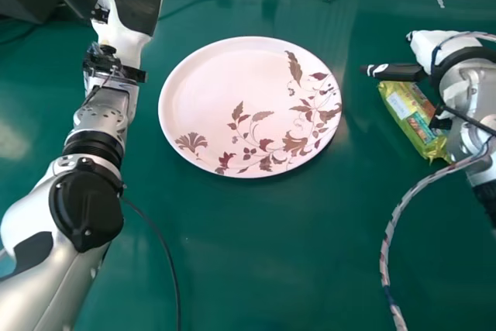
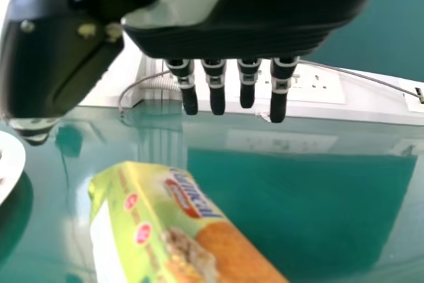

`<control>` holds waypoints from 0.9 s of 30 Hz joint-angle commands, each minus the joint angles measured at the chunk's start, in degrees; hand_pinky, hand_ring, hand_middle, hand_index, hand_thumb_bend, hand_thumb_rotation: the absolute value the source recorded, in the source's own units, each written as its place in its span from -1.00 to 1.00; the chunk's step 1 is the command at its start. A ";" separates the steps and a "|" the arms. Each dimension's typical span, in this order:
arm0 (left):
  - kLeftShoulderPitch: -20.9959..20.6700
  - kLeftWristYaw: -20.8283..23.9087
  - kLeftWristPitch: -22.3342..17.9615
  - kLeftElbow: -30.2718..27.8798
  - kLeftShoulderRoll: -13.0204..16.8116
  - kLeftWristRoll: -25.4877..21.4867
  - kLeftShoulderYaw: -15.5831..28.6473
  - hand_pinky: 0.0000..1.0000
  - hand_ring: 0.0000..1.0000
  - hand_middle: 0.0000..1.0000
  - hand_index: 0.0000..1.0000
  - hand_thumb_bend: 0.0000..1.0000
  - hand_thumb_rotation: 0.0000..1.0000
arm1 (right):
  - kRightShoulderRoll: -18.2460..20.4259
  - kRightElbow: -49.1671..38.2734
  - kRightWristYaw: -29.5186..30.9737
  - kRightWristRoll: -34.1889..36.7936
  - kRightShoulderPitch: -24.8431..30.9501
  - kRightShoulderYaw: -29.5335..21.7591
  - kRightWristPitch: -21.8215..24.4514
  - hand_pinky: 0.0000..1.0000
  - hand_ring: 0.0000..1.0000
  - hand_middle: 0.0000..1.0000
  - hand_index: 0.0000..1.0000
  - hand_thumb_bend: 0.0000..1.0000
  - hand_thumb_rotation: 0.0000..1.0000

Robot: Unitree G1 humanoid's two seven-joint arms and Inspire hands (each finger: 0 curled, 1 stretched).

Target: Pick up biscuit and place it in the plate

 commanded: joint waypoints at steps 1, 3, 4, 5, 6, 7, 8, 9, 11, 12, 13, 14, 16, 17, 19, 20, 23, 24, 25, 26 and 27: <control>-0.57 0.33 0.18 0.54 0.52 0.33 -0.04 0.84 0.83 0.98 1.00 1.00 0.49 | -1.02 0.09 1.16 -0.32 -1.15 0.75 0.55 0.76 1.00 1.00 1.00 1.00 0.44; -0.58 0.50 0.02 0.48 0.52 0.37 -0.06 0.82 0.82 0.98 1.00 1.00 0.49 | -1.11 0.11 2.00 -0.63 -1.47 1.06 0.92 0.76 1.00 1.00 1.00 1.00 0.42; -0.61 0.71 0.02 0.44 0.51 0.34 -0.03 0.81 0.82 0.98 1.00 1.00 0.50 | -1.17 0.19 2.28 -0.70 -1.61 1.24 0.95 0.76 1.00 1.00 1.00 1.00 0.43; -0.64 0.77 0.01 0.39 0.47 0.30 -0.01 0.80 0.82 0.97 1.00 1.00 0.50 | -1.27 0.37 2.43 -0.73 -1.73 1.40 0.86 0.77 1.00 1.00 1.00 1.00 0.42; -0.67 0.67 0.11 0.33 0.45 0.26 -0.01 0.79 0.81 0.97 1.00 1.00 0.51 | -1.36 0.69 2.62 -0.79 -1.89 1.63 0.79 0.76 1.00 1.00 1.00 1.00 0.42; -0.71 0.54 0.19 0.24 0.43 0.23 -0.05 0.79 0.81 0.97 1.00 1.00 0.53 | -1.39 1.08 2.66 -0.86 -2.03 1.86 0.72 0.77 1.00 1.00 1.00 1.00 0.43; -0.74 0.21 0.31 0.14 0.43 0.22 -0.10 0.79 0.81 0.97 1.00 1.00 0.53 | -1.42 1.44 2.61 -0.96 -2.13 2.08 0.66 0.77 1.00 1.00 1.00 1.00 0.45; -0.76 -0.13 0.44 0.05 0.43 0.16 -0.12 0.79 0.81 0.96 1.00 1.00 0.54 | -1.43 1.77 2.55 -1.00 -2.20 2.28 0.63 0.77 1.00 1.00 1.00 1.00 0.48; -0.80 -0.20 0.47 -0.16 0.38 0.08 -0.11 0.76 0.80 0.94 1.00 1.00 0.53 | -1.52 2.48 2.43 -1.08 -2.39 2.75 0.43 0.76 1.00 1.00 1.00 1.00 0.50; -0.84 -0.05 0.76 -0.26 0.43 -0.09 0.01 0.75 0.80 0.94 1.00 1.00 0.52 | -1.47 3.34 2.67 -1.27 -2.72 3.18 0.43 0.74 1.00 1.00 1.00 1.00 0.50; -0.88 0.03 0.94 -0.35 0.51 -0.20 0.06 0.73 0.80 0.95 1.00 1.00 0.52 | -1.30 4.21 2.95 -1.32 -3.05 3.47 0.58 0.74 1.00 1.00 1.00 1.00 0.51; -0.88 0.10 0.68 -0.48 0.53 -0.18 0.05 0.70 0.82 0.96 1.00 1.00 0.50 | -1.15 4.94 3.21 -1.41 -3.35 3.78 0.77 0.69 1.00 1.00 1.00 1.00 0.53; -0.90 0.03 0.21 -0.74 0.51 -0.21 0.07 0.63 0.82 0.97 1.00 1.00 0.48 | -1.00 6.45 3.13 -1.20 -3.84 4.18 0.62 0.66 1.00 1.00 1.00 1.00 0.52; -0.92 0.02 -0.02 -0.84 0.53 -0.22 0.08 0.60 0.83 0.97 1.00 1.00 0.48 | -1.00 7.29 3.05 -1.07 -4.12 4.46 0.33 0.65 1.00 1.00 1.00 1.00 0.48; -0.95 0.34 -0.37 -0.97 0.55 -0.19 0.08 0.59 0.83 0.97 1.00 1.00 0.50 | -1.03 8.45 2.80 -0.96 -4.52 4.90 -0.10 0.67 1.00 1.00 1.00 1.00 0.45; -0.97 0.46 -0.80 -1.05 0.54 -0.11 0.03 0.62 0.82 0.97 1.00 1.00 0.51 | -0.99 8.98 2.45 -1.03 -4.54 5.17 -0.29 0.67 0.99 1.00 1.00 1.00 0.39; -1.03 0.92 -1.53 -1.12 0.53 0.06 -0.10 0.62 0.83 0.99 1.00 1.00 0.53 | -0.71 10.38 1.97 -1.24 -4.69 5.82 -0.43 0.72 1.00 1.00 1.00 1.00 0.42; -1.06 1.10 -1.54 -1.09 0.54 0.07 -0.13 0.62 0.83 0.99 1.00 1.00 0.53 | -0.61 11.16 1.88 -1.42 -4.95 6.26 -0.52 0.72 1.00 1.00 1.00 1.00 0.43; -1.08 1.15 -1.42 -1.07 0.54 -0.02 -0.10 0.61 0.83 0.99 1.00 1.00 0.54 | -0.44 11.82 1.78 -1.48 -5.16 6.58 -0.39 0.74 1.00 1.00 1.00 1.00 0.44; -1.10 1.33 -1.50 -1.07 0.52 -0.01 -0.11 0.61 0.84 0.99 1.00 1.00 0.53 | -0.29 12.50 1.66 -1.49 -5.41 6.90 -0.33 0.76 1.00 1.00 1.00 1.00 0.46; -1.08 1.46 -1.78 -1.09 0.49 0.10 -0.19 0.62 0.84 0.98 1.00 1.00 0.53 | -0.15 13.04 1.33 -1.44 -5.51 7.12 -0.30 0.76 1.00 1.00 1.00 1.00 0.47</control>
